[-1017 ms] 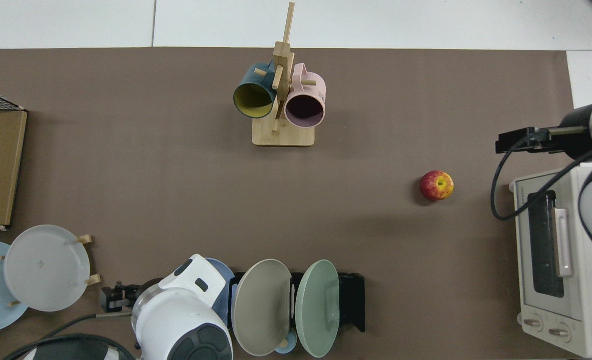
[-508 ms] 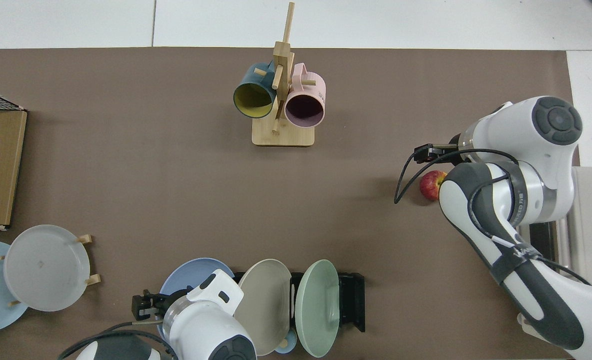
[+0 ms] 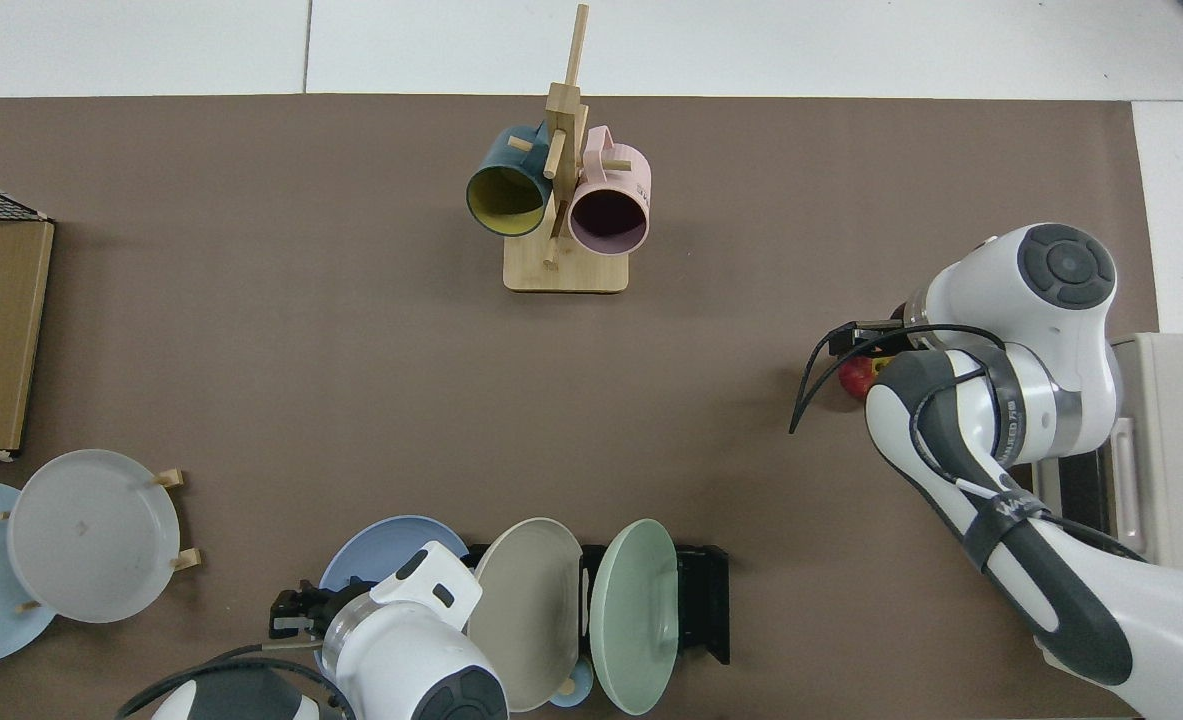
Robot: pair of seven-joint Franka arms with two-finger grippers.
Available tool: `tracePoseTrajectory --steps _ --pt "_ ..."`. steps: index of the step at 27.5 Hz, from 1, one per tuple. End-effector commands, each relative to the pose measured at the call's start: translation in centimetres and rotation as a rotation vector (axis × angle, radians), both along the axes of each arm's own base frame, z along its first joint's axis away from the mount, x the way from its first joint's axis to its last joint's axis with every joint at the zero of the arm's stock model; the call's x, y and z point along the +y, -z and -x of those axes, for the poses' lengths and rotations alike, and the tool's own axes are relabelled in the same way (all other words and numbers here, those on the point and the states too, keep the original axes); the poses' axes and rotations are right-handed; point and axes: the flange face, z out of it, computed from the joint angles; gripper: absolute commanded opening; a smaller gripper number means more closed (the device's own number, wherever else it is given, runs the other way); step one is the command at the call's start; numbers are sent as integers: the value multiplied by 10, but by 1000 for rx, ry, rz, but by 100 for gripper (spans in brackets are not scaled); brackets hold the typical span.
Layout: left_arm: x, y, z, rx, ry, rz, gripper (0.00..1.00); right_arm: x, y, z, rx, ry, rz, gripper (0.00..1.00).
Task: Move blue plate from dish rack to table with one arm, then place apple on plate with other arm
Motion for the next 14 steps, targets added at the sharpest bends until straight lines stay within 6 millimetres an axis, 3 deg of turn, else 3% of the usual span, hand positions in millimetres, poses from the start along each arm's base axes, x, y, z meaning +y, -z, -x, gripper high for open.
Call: tracePoseTrajectory --steps 1,4,5,7,14 --pt "5 2 2 -2 -9 14 35 -5 15 3 6 -5 10 100" --pt "5 2 1 -7 -13 18 28 -5 22 5 18 -9 10 100" --pt "6 1 0 -11 -20 19 22 -5 24 5 21 -9 10 100" --pt "6 0 0 -20 -42 20 0 -6 28 6 30 -12 11 100" --pt "-1 0 4 -26 -29 1 0 -5 36 8 39 -34 10 99"
